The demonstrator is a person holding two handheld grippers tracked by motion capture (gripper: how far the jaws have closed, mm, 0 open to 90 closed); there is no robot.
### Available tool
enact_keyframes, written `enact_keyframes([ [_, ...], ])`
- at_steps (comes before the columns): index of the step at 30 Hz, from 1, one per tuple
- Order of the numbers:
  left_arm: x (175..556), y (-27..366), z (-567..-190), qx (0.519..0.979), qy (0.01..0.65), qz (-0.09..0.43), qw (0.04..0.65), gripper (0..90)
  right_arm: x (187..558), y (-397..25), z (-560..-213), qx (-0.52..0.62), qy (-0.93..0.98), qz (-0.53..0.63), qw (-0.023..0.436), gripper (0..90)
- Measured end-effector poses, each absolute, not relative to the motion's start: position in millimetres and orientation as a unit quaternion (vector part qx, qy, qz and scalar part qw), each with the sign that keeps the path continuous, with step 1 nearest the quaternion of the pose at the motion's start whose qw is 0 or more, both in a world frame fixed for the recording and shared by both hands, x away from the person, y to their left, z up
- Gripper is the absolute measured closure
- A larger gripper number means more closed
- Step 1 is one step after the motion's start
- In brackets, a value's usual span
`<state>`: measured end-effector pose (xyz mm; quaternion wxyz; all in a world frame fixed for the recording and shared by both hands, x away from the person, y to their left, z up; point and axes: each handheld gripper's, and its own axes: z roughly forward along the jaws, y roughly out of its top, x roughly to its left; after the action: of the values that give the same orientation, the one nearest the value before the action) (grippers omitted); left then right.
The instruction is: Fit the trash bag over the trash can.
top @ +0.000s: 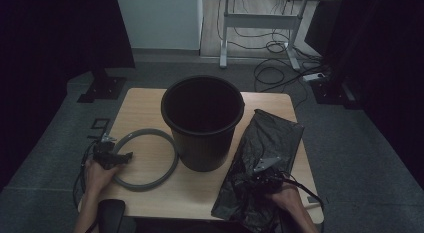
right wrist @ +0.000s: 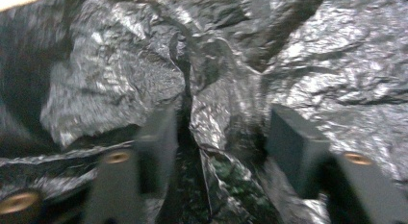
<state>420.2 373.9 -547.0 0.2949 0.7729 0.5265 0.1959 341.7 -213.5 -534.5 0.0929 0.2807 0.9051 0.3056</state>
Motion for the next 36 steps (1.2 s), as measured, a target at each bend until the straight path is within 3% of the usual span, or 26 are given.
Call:
enact_keyframes([
  [1,420.1,373.9,-547.0,0.773,0.526,0.196,0.295,0.0,341.9,-214.4,-534.4,0.282,0.904,0.307,0.094,53.3],
  [2,420.1,373.9,-547.0,0.773,0.527,0.196,0.295,0.0,341.7,-215.4,-533.4,0.283,0.904,0.307,0.092,65.2],
  [3,420.1,373.9,-547.0,0.773,0.527,0.196,0.295,0.0,341.7,-215.4,-533.4,0.283,0.904,0.307,0.092,65.2],
  [5,420.1,373.9,-547.0,0.773,0.527,0.196,0.295,0.0,340.7,-215.4,-533.1,0.280,0.905,0.309,0.089,79.0],
  [7,420.1,373.9,-547.0,0.773,0.526,0.196,0.295,0.0,340.9,-215.9,-533.2,0.294,0.900,0.312,0.074,87.4],
  [11,420.2,373.9,-547.0,0.773,0.527,0.196,0.295,0.0,344.1,-215.8,-531.3,0.320,0.896,0.304,0.051,88.2],
  [36,420.1,374.1,-546.9,0.774,0.526,0.196,0.294,0.0,391.0,-247.6,-482.9,0.367,0.869,0.316,0.104,88.4],
])
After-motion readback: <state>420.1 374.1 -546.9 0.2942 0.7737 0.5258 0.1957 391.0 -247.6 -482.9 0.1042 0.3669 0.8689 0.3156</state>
